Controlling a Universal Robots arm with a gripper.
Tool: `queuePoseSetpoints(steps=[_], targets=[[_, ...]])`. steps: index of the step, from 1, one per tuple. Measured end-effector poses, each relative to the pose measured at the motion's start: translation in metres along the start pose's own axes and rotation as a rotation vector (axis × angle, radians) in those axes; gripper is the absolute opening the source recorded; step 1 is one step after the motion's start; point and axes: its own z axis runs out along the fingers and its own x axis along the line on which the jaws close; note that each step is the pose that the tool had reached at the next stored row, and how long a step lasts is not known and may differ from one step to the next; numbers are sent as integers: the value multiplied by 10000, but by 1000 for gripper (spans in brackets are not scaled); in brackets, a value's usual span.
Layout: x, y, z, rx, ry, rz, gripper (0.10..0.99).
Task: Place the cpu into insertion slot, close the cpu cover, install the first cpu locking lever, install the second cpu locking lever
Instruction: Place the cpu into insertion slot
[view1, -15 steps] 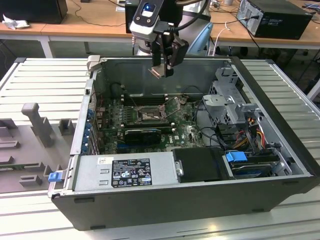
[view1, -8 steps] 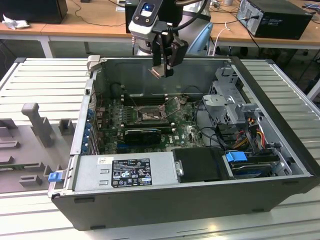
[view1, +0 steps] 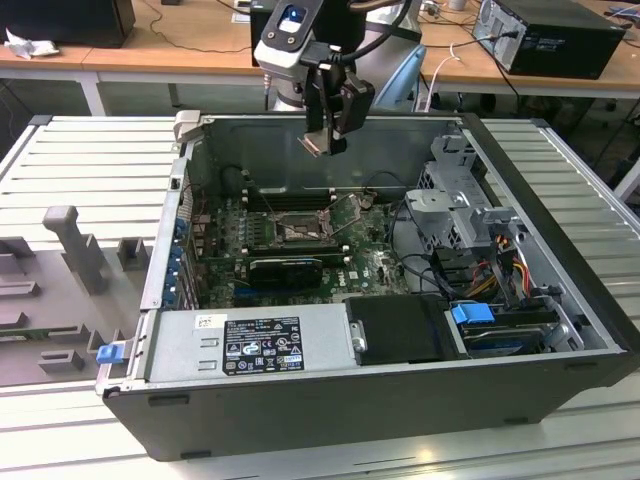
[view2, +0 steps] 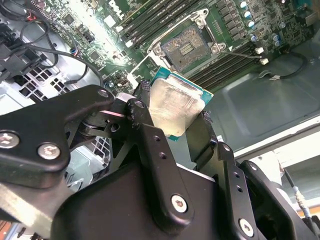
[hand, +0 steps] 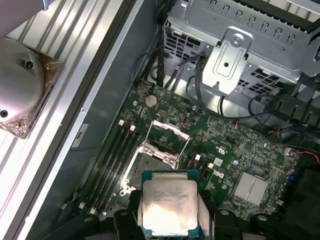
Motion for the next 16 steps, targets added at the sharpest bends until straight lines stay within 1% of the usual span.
queuePoseSetpoints(steps=[7,16], targets=[[0,0,0,-4,-20,227,529],[0,0,0,-12,-59,670,529]])
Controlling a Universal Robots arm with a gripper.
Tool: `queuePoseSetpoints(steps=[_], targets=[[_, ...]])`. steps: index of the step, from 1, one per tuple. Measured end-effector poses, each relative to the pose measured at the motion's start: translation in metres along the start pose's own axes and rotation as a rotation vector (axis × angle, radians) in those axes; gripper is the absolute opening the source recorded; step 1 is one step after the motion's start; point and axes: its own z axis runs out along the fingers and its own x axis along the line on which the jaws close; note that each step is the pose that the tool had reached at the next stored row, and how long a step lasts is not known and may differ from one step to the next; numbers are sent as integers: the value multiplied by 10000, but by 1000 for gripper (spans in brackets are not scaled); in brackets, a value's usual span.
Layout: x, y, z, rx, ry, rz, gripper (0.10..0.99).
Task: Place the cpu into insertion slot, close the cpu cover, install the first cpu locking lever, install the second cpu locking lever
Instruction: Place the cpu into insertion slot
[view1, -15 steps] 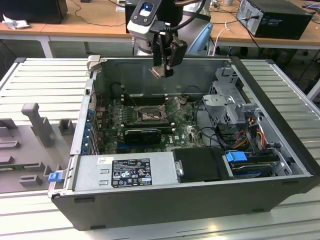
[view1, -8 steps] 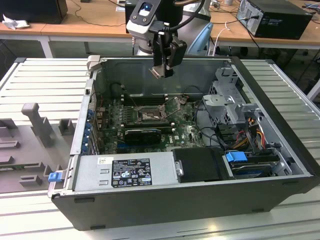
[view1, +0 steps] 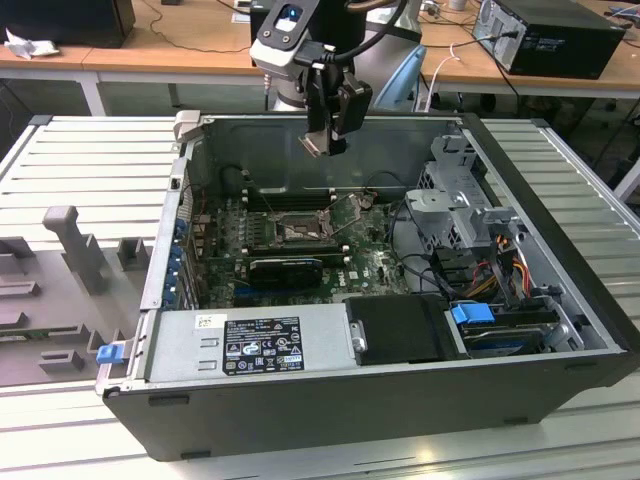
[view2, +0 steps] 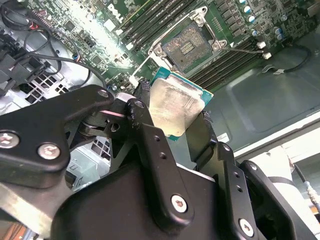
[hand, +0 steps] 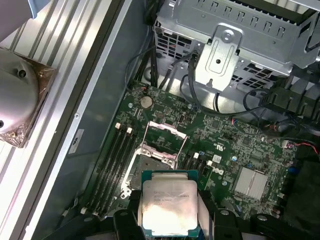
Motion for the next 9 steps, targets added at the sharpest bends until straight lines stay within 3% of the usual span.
queuePoseSetpoints(steps=[4,7,9], targets=[[0,0,1,-6,-39,391,529],[0,0,3,-20,-105,1143,529],[0,-1,3,-22,-114,1237,529]])
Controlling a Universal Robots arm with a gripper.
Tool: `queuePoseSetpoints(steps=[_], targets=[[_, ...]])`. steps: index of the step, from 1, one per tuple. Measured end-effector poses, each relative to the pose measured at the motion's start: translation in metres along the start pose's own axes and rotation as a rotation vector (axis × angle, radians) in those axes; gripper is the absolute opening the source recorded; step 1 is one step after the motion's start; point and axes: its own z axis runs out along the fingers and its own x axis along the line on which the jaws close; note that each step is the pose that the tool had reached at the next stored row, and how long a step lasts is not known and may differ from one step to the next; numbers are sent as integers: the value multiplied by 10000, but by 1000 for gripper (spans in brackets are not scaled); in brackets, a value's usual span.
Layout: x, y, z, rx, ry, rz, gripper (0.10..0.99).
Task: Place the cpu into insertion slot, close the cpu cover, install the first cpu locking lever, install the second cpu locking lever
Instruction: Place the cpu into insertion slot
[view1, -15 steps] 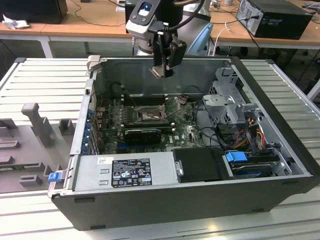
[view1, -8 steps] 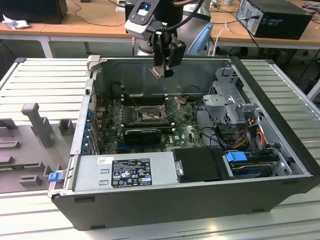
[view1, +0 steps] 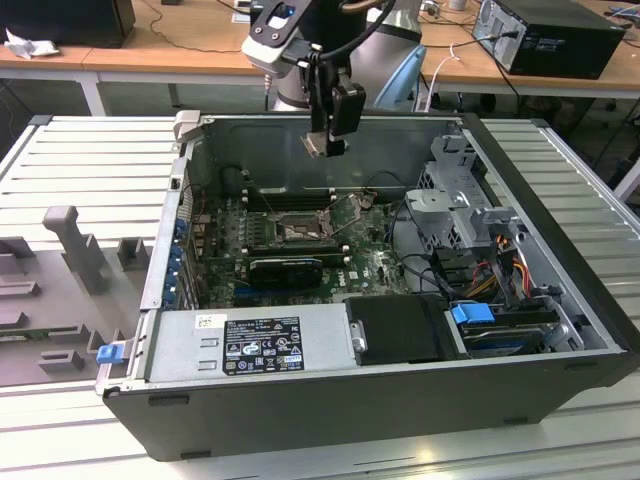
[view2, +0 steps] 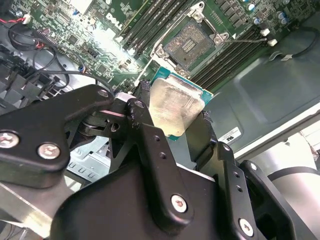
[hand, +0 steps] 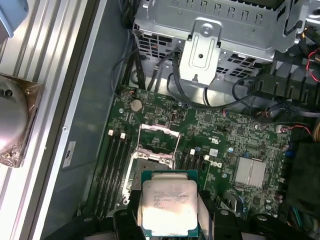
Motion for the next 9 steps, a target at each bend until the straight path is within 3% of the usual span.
queuePoseSetpoints(steps=[9], targets=[[0,-2,28,2,-28,121,529]])
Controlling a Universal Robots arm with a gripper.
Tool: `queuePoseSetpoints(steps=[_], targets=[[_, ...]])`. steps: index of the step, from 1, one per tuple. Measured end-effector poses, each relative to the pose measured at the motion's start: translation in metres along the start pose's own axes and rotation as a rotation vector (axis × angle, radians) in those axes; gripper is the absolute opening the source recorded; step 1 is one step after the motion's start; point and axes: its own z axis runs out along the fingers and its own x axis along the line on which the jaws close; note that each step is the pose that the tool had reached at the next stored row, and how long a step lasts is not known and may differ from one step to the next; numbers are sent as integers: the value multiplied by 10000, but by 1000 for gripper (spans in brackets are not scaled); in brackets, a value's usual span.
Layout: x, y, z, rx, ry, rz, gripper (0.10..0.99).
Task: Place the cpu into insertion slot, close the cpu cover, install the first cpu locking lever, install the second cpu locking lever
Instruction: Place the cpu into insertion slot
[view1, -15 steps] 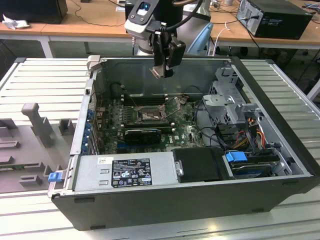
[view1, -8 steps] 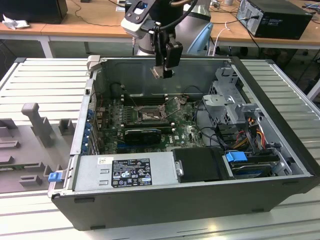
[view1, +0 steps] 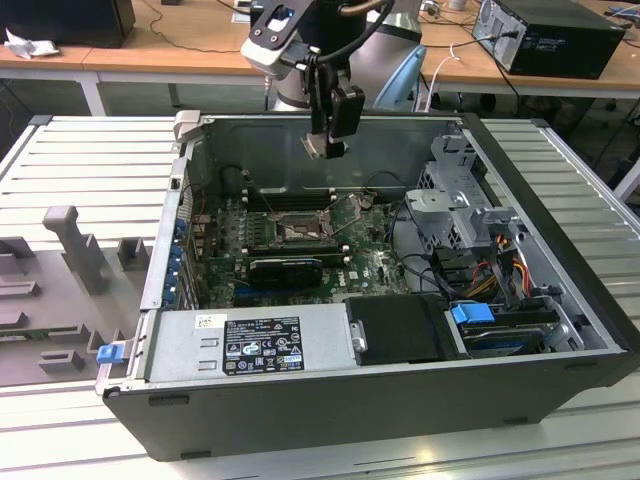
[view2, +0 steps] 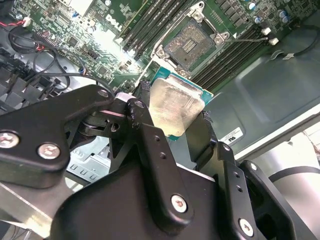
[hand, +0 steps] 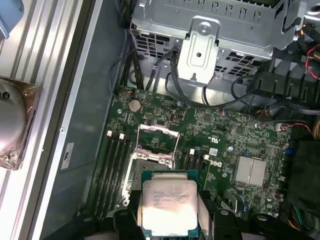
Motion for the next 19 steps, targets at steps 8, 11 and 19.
queuePoseSetpoints(steps=[8,11,19], targets=[[-1,-5,61,2,-12,14,529],[-1,-8,88,2,-14,26,529],[-3,-13,148,2,-17,48,529]])
